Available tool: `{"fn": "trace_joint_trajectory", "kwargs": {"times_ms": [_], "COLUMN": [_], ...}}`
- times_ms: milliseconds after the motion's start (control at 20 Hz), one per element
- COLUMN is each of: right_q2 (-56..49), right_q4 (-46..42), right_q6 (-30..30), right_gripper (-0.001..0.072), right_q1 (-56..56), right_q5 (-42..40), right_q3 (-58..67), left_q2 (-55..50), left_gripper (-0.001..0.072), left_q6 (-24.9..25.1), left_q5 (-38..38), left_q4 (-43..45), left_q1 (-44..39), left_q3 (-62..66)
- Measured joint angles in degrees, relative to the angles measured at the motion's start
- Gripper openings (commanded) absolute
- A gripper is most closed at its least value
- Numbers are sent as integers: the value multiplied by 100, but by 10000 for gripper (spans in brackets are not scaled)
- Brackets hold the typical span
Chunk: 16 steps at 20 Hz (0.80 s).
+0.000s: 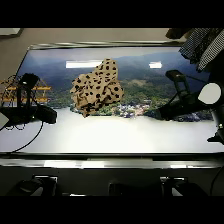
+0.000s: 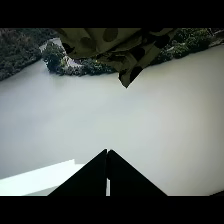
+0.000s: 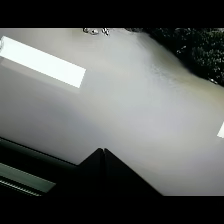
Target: Fold the clothes and pants, and hang the long-sleeved shirts on hangers.
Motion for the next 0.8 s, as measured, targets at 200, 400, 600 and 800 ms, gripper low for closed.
{"fn": "trace_joint_trajectory", "kwargs": {"times_ms": [200,400,600,800], "right_q2": [0,0,0,0], "right_q4": [0,0,0,0], "right_q6": [0,0,0,0], "right_gripper": [19,19,19,19], "right_q1": [0,0,0,2], "right_q5": [0,0,0,0], "right_q3": [0,0,0,0], "left_q2": [0,0,-212,-1104], "left_gripper": [27,720,720,720], "left_q6": [0,-17,-765,-1427], "left_q5": [0,138,562,1360], "left_q4": [0,0,-4,-791], "left_q1": [0,0,223,968], "left_q3": [0,0,-9,22]}}
